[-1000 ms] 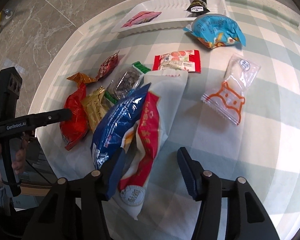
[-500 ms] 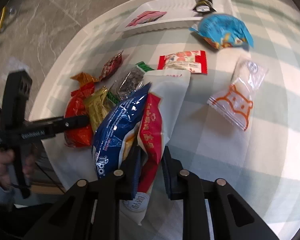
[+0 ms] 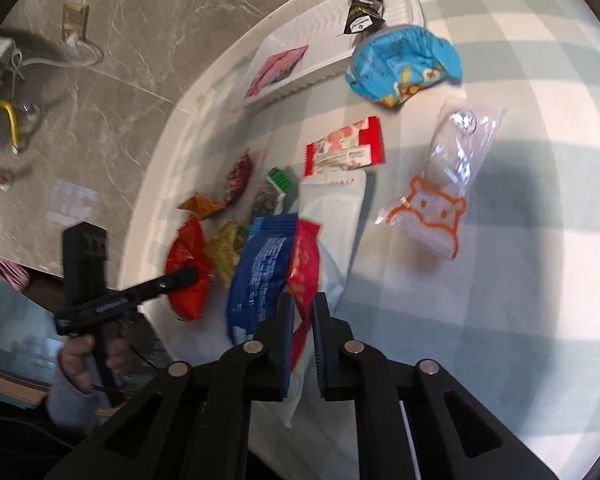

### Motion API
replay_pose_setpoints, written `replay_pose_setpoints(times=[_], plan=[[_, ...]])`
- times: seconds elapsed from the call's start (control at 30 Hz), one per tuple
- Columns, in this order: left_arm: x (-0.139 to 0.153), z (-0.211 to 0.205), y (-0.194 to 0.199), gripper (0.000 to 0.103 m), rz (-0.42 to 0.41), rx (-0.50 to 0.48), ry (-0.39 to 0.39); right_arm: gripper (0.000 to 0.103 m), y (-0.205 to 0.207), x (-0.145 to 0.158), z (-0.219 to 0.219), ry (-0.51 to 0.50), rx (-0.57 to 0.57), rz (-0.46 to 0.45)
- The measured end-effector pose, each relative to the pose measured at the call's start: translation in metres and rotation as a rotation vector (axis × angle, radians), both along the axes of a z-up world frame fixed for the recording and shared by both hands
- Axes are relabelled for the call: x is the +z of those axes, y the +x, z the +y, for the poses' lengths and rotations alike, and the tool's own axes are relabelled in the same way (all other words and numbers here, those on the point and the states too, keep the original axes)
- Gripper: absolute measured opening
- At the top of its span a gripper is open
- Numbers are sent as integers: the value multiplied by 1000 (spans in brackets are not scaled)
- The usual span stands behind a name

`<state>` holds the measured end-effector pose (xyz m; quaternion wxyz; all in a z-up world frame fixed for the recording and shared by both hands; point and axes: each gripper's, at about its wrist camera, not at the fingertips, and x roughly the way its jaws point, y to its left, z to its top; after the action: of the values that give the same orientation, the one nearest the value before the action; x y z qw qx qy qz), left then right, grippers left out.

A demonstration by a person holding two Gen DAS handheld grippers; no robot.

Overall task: Organize snacks
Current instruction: 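Move both tools back to the pile and grasp the red bag with the left tool, then carry the red bag with the left tool while the right tool carries a white-red packet to the tray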

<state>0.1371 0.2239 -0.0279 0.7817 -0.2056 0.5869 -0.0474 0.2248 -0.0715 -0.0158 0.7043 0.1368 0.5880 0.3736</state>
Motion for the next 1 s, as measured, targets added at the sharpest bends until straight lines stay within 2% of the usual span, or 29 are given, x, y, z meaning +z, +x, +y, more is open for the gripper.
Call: replay_pose_setpoints(times=[0.03, 0.07, 0.1, 0.2, 0.3, 0.33, 0.43, 0.5, 0.6, 0.67, 0.87, 1.0], plan=[[-2, -1, 1, 29, 7, -6, -1, 11, -1, 0, 2, -11, 3, -12], [-5, -3, 3, 29, 18, -13, -5, 16, -2, 0, 7, -40, 10, -30], [-7, -3, 3, 29, 25, -17, -2, 26, -2, -1, 12, -69, 30, -45], [-11, -6, 7, 29, 27, -26, -5, 38, -6, -8, 32, -178, 75, -82], [-13, -6, 10, 29, 25, -26, -13, 37, -9, -7, 40, -181, 89, -120], [-13, -6, 11, 29, 23, -27, -14, 29, -9, -8, 43, -190, 101, -123], [-14, -4, 12, 29, 12, -27, -41, 22, -5, -9, 41, -122, 95, -68], [-16, 0, 13, 28, 8, -13, -82, 20, 2, -15, 36, -54, 73, 2], [-16, 7, 12, 27, -4, 24, -150, 18, 13, -26, 16, 110, 2, 145], [-13, 12, 12, 27, -13, 38, -182, 18, 17, -29, 11, 174, -22, 196], [-1, 24, 11, 27, -40, 66, -249, 16, 28, -27, -8, 313, -68, 271], [12, 26, 17, 27, -70, 64, -280, 15, 36, -23, -11, 368, -86, 278]])
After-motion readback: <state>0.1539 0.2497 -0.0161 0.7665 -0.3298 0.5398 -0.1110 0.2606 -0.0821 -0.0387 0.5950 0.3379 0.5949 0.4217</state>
